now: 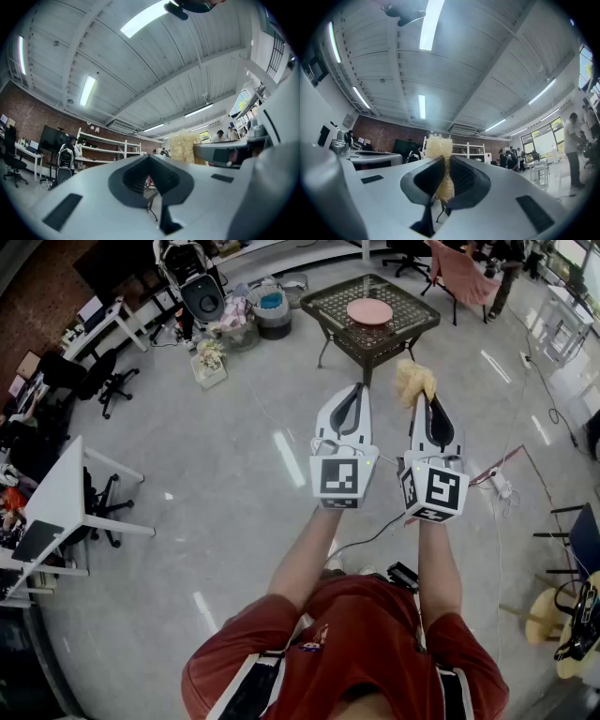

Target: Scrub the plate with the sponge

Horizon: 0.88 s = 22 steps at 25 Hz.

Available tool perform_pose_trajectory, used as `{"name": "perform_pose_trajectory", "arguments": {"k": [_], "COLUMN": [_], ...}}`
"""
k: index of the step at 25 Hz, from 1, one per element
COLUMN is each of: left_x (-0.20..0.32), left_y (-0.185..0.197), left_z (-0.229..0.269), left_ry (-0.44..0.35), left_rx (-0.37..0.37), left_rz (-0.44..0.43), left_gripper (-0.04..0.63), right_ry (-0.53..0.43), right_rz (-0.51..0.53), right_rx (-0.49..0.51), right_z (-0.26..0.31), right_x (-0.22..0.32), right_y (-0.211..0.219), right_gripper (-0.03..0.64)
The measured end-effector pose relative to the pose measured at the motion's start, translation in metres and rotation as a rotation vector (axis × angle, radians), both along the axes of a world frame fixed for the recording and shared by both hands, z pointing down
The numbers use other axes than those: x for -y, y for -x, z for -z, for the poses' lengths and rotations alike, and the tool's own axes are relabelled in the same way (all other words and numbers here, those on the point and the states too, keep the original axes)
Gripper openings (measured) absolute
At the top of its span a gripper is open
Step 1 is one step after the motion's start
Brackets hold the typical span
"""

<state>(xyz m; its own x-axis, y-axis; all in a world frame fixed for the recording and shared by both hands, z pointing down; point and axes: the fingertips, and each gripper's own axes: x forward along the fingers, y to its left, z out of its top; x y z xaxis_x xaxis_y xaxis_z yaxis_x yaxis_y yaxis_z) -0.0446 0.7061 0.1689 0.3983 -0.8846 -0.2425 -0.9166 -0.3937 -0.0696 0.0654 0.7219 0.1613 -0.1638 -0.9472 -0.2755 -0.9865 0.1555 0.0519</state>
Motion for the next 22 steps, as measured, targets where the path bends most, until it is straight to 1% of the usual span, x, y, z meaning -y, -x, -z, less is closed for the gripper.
{"name": "perform_pose_trajectory", "arguments": {"k": [3, 15, 22], "left_x": [-0.004, -0.015, -0.025], "left_y": [-0.003, -0.019, -0.038], "left_z": [-0.002, 0.006, 0.008], "left_ry": [-0.007, -0.029, -0.030], "left_rx": [-0.009, 0.001, 0.006], "left_rz": [0.010, 0.009, 0.019], "left_gripper": [0.014, 0.014, 0.014], "right_ry": [-0.001, -0.003, 0.001], "right_rz": [0.000, 0.009, 0.022], "right_rx": [-0.003, 0.009, 0.017], "right_z": [-0.002, 0.001, 0.001], "right_x": [-0.002, -0.011, -0.020], "right_y": [-0.004, -0.017, -0.036], "right_gripper": [0.041, 0.042, 0.043]}}
